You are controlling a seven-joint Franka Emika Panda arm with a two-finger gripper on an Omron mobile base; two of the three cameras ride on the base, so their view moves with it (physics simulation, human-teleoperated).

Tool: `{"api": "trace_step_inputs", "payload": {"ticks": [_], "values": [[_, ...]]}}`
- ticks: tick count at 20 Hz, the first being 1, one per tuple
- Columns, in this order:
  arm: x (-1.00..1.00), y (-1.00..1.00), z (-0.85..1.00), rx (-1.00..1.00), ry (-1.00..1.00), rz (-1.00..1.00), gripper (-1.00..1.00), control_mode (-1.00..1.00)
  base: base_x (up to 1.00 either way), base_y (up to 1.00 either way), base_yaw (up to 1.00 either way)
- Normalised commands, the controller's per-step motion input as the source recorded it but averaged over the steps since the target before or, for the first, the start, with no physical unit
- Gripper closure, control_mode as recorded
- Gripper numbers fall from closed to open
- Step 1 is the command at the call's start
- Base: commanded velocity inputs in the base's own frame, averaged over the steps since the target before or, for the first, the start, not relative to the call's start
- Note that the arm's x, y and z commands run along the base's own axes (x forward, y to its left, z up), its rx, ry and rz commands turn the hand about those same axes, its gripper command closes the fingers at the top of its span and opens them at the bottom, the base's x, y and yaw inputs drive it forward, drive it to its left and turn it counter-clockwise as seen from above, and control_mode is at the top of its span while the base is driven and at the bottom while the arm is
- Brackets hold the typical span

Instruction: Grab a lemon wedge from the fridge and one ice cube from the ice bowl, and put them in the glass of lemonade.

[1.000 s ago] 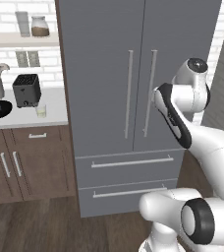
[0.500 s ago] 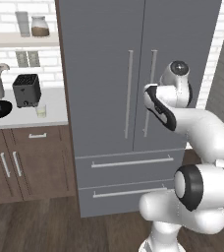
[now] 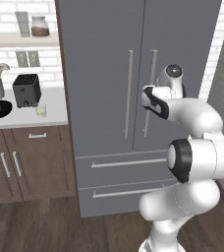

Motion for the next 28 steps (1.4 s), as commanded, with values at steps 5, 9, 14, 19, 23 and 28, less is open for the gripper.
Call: {"api": "trace_step_inputs", "payload": {"ticks": [5,9,14,19,23,28], "values": [[0.55,-0.06,-0.3,0.0,0.0,0.01,-1.0,-1.0,0.0,0.0,0.0],[0.41,0.0,-0.28,0.0,0.0,0.05,-1.0,-1.0,0.0,0.0,0.0],[0.29,-0.01,-0.13,0.0,0.0,0.05,-1.0,-1.0,0.0,0.0,0.0],[0.15,-0.16,-0.02,0.0,0.0,0.0,-1.0,-1.0,0.0,0.0,0.0],[0.25,-0.04,-0.06,0.0,0.0,0.0,-1.0,-1.0,0.0,0.0,0.0],[0.31,0.0,-0.12,0.0,0.0,0.0,-1.0,-1.0,0.0,0.0,0.0]]}}
